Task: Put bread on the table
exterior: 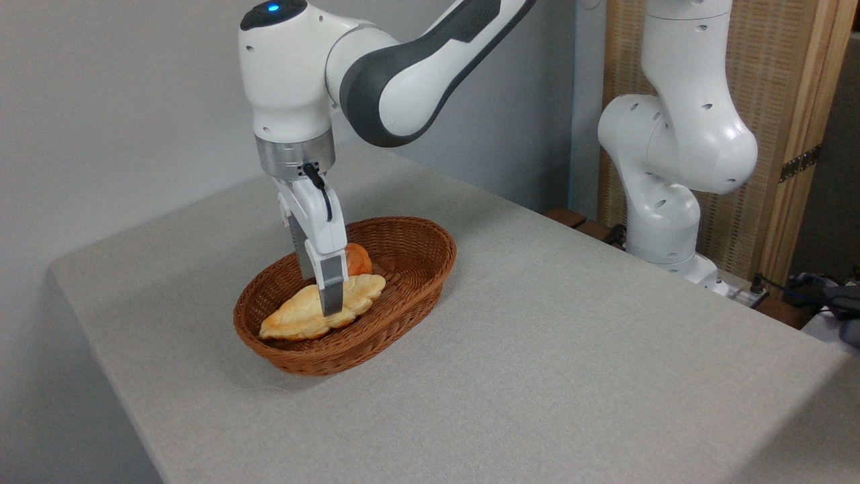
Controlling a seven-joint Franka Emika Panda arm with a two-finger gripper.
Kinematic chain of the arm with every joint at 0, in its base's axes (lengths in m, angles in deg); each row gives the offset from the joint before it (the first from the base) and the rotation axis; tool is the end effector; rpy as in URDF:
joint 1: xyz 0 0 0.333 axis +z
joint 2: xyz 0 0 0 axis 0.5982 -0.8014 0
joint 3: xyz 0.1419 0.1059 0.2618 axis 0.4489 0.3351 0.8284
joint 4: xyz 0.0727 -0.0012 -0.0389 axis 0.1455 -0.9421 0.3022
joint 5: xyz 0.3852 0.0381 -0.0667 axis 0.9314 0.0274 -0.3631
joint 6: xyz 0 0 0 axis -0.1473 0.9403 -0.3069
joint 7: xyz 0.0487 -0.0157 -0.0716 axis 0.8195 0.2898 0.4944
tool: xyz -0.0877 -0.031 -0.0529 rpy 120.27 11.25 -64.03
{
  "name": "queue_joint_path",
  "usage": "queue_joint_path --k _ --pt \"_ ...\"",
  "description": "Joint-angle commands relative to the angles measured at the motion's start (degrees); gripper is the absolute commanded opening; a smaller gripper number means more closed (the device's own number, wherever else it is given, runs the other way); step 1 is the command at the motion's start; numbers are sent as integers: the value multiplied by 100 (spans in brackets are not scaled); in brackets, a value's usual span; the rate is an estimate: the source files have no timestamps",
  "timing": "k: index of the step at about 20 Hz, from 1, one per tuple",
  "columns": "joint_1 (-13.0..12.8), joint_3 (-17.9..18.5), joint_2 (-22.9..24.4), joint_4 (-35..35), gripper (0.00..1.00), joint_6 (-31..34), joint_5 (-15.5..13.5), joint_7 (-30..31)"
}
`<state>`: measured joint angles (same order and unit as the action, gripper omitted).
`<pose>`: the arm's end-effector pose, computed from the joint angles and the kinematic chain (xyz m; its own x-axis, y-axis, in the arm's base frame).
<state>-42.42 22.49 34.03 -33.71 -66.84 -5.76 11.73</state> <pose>0.5362 -0.1572 0.4514 0.5337 -0.8378 0.1154 -0.8444 -0.5353 0.0192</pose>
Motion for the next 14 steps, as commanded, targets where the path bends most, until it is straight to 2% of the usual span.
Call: queue_joint_path --k 1,5,9,10,11,13,14 --pt "-3 32 -67 -116 100 -117 465 -91" --pt "-21 5 -155 -125 100 -134 528 -29" --pt "-30 5 -190 -142 100 -143 256 6" --pt "-29 5 -190 -142 94 -135 142 6" --pt "-29 5 -190 -142 82 -134 115 6" --pt "-30 5 -199 -142 45 -134 114 -3" --pt "-38 5 -207 -142 32 -134 114 -3"
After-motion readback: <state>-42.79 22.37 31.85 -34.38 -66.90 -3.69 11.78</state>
